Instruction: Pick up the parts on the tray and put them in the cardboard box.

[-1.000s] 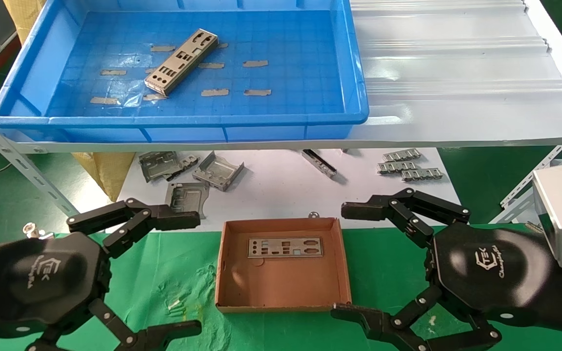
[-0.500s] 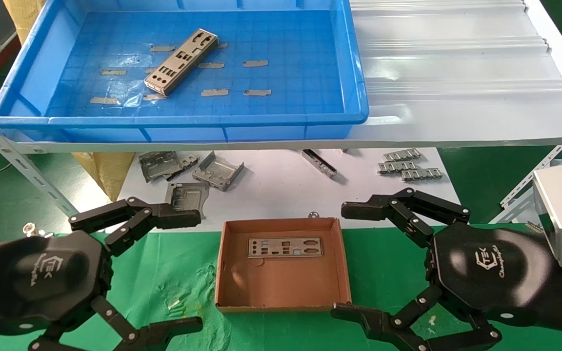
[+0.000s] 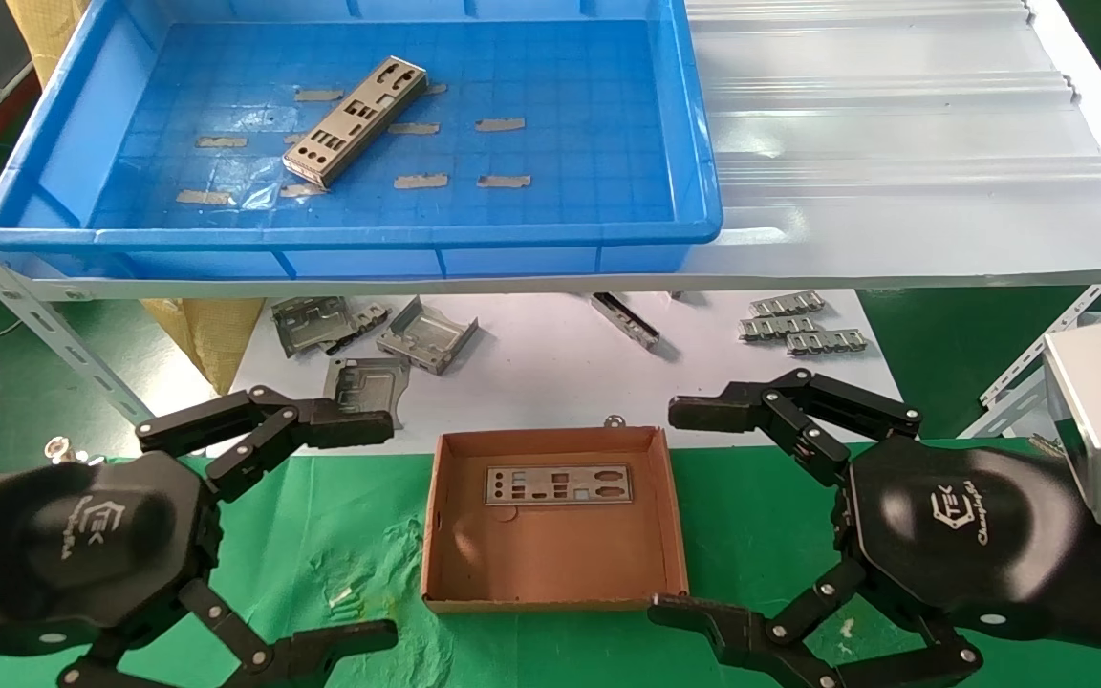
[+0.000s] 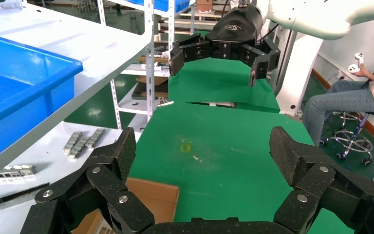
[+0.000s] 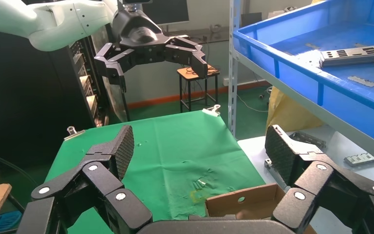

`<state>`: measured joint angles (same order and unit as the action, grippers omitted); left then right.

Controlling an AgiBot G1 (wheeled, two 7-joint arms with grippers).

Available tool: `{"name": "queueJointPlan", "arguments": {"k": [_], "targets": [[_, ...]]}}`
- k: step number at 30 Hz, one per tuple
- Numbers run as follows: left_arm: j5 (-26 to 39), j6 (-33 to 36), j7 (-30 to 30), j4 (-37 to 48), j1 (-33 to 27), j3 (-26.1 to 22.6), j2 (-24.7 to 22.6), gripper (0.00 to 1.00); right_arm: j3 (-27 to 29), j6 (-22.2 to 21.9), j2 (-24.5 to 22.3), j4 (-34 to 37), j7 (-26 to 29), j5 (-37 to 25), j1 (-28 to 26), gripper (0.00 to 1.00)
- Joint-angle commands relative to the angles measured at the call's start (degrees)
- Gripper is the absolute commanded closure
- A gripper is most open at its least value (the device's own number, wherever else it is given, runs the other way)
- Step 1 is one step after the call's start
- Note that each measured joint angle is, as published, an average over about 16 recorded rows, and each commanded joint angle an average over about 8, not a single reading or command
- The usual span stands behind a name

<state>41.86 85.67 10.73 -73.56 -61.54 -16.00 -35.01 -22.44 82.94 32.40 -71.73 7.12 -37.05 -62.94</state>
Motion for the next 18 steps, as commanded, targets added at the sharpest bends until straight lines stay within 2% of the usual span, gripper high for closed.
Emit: {"name": "queueJointPlan", "arguments": {"k": [1,18], "targets": [[0.0,0.0,0.0,0.0,0.0,0.0,0.0,0.0,0.0,0.0,0.0,0.0,0.0,0.0,0.0,0.0],[0.0,0.0,0.0,0.1,0.0,-0.1,-0.1,0.0,0.0,0.0,0.0,0.0,0.0,0.0,0.0,0.0]]}}
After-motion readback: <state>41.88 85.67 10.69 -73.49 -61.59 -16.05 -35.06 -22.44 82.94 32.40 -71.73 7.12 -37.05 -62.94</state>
